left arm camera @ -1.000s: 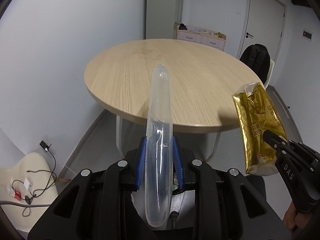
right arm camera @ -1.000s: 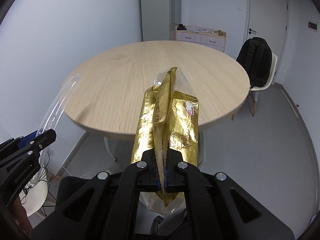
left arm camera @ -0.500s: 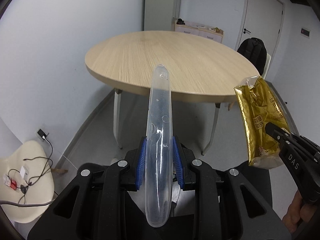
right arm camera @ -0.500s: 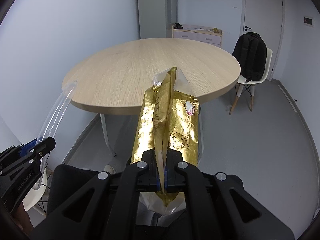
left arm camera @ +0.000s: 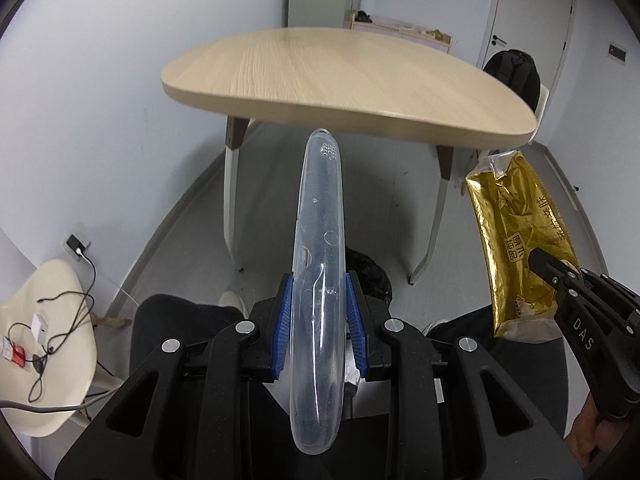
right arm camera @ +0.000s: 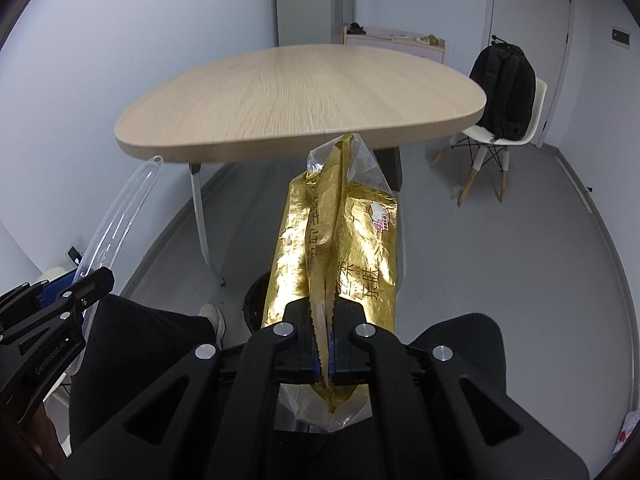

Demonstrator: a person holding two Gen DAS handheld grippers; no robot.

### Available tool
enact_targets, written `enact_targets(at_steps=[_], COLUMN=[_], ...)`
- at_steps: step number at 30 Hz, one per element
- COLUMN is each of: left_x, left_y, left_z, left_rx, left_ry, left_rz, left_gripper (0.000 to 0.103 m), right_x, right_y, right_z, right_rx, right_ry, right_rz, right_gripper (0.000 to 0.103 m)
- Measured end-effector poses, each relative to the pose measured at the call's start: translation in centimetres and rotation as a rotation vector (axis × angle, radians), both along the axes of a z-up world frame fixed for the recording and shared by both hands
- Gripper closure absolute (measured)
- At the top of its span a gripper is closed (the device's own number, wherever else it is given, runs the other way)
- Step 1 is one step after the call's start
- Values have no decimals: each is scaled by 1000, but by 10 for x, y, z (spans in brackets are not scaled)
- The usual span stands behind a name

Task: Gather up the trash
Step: 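Carry the clear tube and gold foil bag down over the black trash bin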

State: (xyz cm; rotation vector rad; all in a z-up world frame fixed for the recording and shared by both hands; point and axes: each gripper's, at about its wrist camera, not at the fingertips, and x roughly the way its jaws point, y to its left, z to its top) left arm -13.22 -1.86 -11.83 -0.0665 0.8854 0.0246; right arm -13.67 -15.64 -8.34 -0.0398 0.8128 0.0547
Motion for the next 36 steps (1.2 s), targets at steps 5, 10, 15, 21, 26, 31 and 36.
enact_targets(at_steps=[5,10,15,21,26,31,36], left_x=[10,26,46,80,109,140,167], left_y=[4,5,3,8,7,15,24], left_z=[-24,-49,-70,-100,-133,-165,-189], left_rx=[-14,-39,-39,-50,-54,-66,-83], left_ry=[41,86,123,167,211,249,276], left_rz=[9,8,8,12,1,8,18], left_gripper=[78,78,78,78,78,78,78], right_x=[8,20,37,71,103,140,170], right_y=[-2,-3,-2,-2,2,9,20], right_z=[-22,-47,-68,-98,-124,-154,-186], right_rx=[1,3,5,11,19,13,16], right_ry=[28,67,106,167,212,252,290], right_rz=[6,7,10,9,23,29,53], right_gripper=[102,102,102,102,102,102,102])
